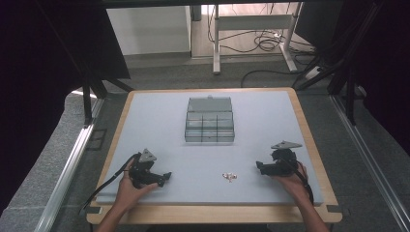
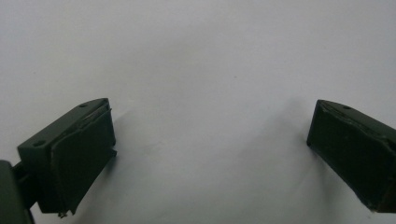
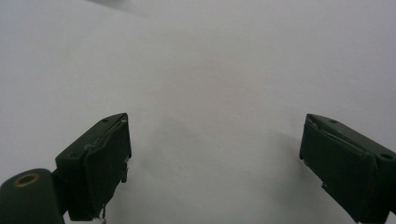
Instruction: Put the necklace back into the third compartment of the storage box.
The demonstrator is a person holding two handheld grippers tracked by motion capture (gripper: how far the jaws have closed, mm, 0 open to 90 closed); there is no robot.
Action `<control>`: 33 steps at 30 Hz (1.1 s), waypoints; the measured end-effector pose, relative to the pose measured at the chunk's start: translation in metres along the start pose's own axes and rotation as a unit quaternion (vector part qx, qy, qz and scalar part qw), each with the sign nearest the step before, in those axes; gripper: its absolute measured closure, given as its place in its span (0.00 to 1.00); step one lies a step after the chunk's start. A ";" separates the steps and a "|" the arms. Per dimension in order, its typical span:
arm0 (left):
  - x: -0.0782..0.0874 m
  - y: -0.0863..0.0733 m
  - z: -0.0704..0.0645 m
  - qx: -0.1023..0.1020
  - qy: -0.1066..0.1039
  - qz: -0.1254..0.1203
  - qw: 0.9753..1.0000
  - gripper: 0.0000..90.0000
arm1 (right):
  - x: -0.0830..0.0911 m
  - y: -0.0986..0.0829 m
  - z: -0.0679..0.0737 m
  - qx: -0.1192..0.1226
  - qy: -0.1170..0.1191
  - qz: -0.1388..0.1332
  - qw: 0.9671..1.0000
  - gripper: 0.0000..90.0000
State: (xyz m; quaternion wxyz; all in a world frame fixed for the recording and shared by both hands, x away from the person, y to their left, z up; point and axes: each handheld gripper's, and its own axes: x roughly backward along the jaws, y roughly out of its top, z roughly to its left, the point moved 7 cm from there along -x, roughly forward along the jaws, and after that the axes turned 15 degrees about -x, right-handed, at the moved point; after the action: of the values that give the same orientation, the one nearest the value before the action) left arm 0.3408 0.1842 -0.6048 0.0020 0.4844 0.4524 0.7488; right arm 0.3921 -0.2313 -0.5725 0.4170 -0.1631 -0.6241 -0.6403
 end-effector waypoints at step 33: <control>0.000 0.000 0.000 -0.001 0.001 -0.001 1.000 0.01 | 0.037 0.012 0.012 0.004 0.028 -0.050 0.998 0.23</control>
State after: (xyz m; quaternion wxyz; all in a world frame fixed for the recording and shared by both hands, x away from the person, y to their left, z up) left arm 0.3406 0.1844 -0.6047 0.0026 0.4836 0.4520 0.7495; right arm 0.3756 -0.2307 -0.5356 0.4021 -0.1116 -0.6224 -0.6622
